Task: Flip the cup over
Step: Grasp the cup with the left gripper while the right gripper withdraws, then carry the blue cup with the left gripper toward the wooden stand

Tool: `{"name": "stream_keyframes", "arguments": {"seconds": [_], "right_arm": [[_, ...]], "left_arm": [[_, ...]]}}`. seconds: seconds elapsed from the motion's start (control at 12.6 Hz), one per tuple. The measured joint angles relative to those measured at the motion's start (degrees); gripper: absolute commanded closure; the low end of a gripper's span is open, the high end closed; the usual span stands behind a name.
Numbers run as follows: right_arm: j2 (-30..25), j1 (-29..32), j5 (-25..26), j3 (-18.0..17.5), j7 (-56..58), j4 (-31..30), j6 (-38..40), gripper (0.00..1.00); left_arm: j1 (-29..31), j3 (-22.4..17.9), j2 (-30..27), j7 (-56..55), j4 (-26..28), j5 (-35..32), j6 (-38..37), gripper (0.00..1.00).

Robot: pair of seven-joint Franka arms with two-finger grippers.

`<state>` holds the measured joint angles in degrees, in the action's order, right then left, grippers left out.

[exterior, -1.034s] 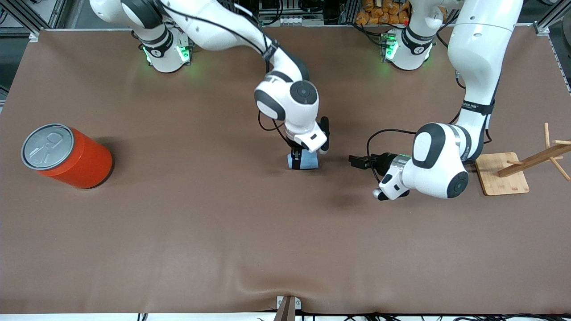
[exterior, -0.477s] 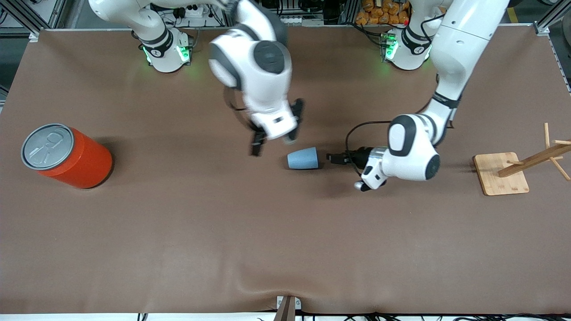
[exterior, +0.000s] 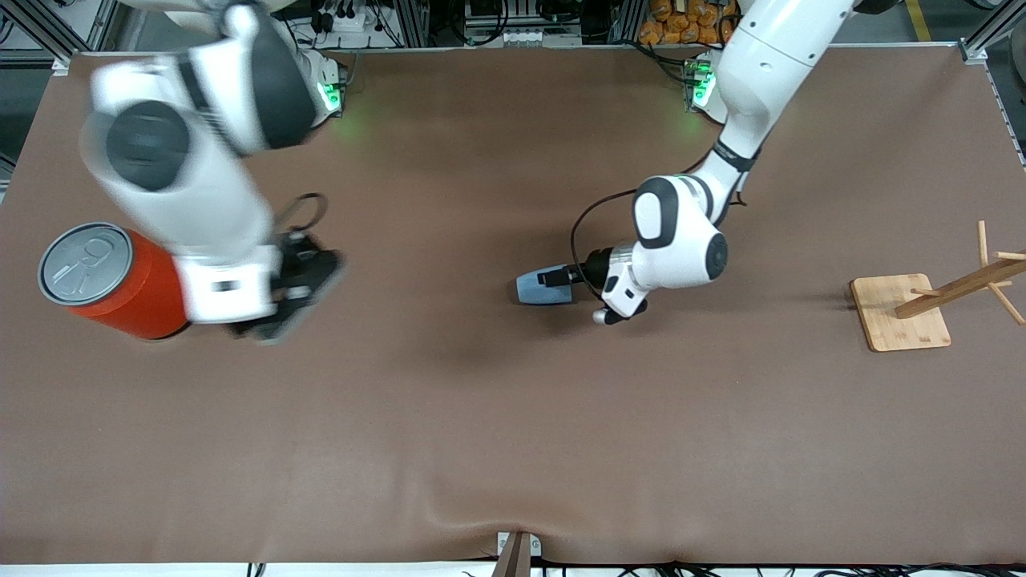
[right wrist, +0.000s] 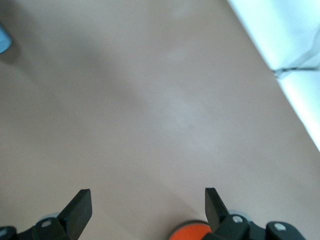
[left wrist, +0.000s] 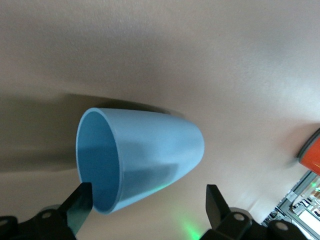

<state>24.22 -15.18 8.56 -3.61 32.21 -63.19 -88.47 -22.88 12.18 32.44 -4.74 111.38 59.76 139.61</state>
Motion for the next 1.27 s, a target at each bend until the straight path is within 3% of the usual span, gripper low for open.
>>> {"name": "stream_keyframes", "arguments": {"seconds": [0.08, 0.16, 0.24, 0.32, 0.4, 0.64, 0.8, 0.95, 1.27], "right_arm": [[-1.0, 3.1, -0.6, -0.1, 0.5, 0.9, 0.5, 0.0], [-1.9, 6.1, -0.9, -0.2, 0.9, 1.3, 1.5, 0.0], [-2.8, 9.3, -1.6, -0.3, 1.1, 1.5, 3.1, 0.0], [-3.3, 12.4, -3.5, -0.3, 1.2, 1.5, 4.7, 0.0], [-3.7, 15.8, -6.2, -0.3, 1.2, 1.6, 6.4, 0.0], [-6.2, 22.4, -11.4, 1.3, -2.5, 1.6, 10.7, 0.0], [-10.2, 22.3, -12.8, 2.1, -18.6, -1.6, 13.0, 0.0], [-15.9, 20.5, -13.8, 1.8, -33.9, -7.9, 12.2, 0.0], [-30.9, 18.8, -13.8, 1.8, -39.5, -29.2, 1.4, 0.0]], "left_arm": [[-0.3, 0.0, 0.4, 0.0, 0.0, 0.0, 0.7, 0.0], [-0.4, 0.0, 0.8, 0.0, 0.0, 0.0, 1.3, 0.33], [-0.4, 0.0, 1.1, 0.0, 0.0, 0.0, 1.8, 0.73], [-0.4, 0.0, 1.3, 0.0, 0.0, 0.0, 2.0, 0.91], [-0.5, 0.1, 1.4, 0.0, -0.3, 0.2, 2.2, 1.0], [-0.8, 0.1, 1.1, -0.2, -1.3, 0.4, 3.0, 1.0], [-0.7, 0.0, 0.9, -0.4, -1.6, 0.5, 3.4, 1.0], [-0.6, -0.8, 0.4, -0.6, -1.9, 0.4, 4.1, 1.0], [0.0, -5.3, -3.5, -1.0, -3.8, -5.5, 4.4, 1.0]]}}
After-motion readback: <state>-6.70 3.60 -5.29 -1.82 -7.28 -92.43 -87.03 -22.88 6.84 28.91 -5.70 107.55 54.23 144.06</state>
